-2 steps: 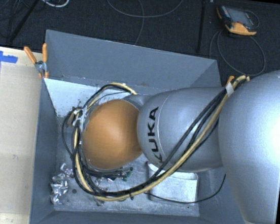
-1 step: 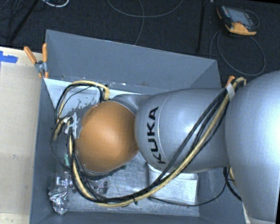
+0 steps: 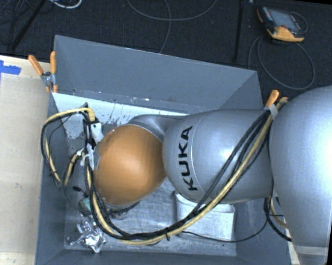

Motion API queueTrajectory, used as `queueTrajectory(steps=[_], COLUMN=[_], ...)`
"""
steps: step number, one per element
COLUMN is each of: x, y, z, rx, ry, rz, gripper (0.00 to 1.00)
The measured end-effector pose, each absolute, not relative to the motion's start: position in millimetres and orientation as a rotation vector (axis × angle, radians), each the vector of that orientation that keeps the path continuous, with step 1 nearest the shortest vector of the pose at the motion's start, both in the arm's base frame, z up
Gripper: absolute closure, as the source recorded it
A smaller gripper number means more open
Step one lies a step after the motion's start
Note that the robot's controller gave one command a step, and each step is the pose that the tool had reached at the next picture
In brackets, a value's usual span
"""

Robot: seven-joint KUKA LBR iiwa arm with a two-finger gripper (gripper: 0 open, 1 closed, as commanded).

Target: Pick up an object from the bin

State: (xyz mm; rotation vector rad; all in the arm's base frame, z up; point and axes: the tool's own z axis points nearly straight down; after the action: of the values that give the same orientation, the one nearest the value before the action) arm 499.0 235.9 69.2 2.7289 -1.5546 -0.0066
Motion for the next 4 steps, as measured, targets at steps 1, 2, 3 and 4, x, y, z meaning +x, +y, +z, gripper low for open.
queueTrajectory(steps=[1,2,3,4], x=[498.6,500.1,500.3,500.3], y=[236.7,238.6,240.2,241.6], z=[69.1,72.2,118.7,155.3], rx=[2.724,2.729,2.722,2.717], ry=[-1.563,-1.568,-1.575,-1.582], rz=[-0.005,-0.001,0.0,-0.001], gripper=[0.0,1.0,1.0,1.0])
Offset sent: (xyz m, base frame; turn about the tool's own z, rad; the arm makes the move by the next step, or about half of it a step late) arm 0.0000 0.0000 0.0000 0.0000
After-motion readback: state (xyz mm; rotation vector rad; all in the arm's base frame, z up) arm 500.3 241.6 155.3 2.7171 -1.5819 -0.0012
